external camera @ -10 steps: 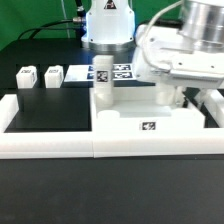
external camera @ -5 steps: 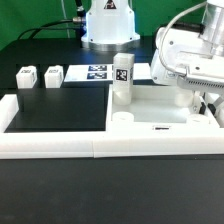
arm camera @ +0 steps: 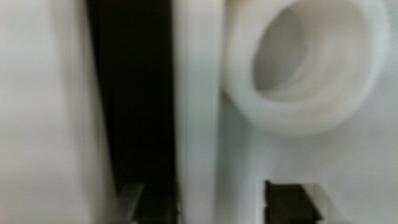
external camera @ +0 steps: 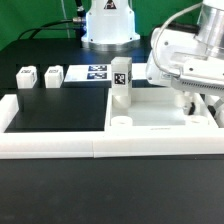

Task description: Assemble square table

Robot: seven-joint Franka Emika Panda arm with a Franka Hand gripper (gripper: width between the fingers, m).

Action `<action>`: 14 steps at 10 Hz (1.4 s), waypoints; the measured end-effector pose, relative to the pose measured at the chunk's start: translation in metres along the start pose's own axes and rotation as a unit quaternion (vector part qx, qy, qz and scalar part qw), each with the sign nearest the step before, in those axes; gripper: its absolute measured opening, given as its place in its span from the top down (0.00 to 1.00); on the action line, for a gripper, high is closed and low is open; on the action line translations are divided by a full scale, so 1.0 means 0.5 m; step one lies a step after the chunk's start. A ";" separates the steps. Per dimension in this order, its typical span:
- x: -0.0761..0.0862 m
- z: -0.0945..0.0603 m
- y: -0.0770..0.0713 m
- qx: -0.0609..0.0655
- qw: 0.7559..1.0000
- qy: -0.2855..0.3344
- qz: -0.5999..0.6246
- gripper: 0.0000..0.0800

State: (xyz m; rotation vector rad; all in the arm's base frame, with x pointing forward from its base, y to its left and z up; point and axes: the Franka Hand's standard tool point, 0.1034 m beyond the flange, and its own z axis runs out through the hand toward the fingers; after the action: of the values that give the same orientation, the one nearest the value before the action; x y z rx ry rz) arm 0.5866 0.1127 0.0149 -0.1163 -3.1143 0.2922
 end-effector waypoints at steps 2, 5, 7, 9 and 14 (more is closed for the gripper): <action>-0.004 0.001 -0.024 0.008 1.000 0.002 0.007 0.39; -0.007 0.004 -0.038 0.011 1.000 0.003 0.011 0.20; -0.007 0.005 -0.039 0.011 1.000 0.004 0.012 0.19; -0.006 0.006 -0.040 0.011 1.000 0.004 0.012 0.19; -0.006 -0.113 -0.073 0.065 0.995 -0.011 0.072 0.19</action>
Offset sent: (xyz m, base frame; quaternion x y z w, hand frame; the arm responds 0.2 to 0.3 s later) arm 0.0000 0.0000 0.0000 0.0000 0.0000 0.0000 1.0000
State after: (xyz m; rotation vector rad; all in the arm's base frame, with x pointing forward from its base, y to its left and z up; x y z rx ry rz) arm 0.5880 0.0873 0.0769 -0.3404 -3.1016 0.5010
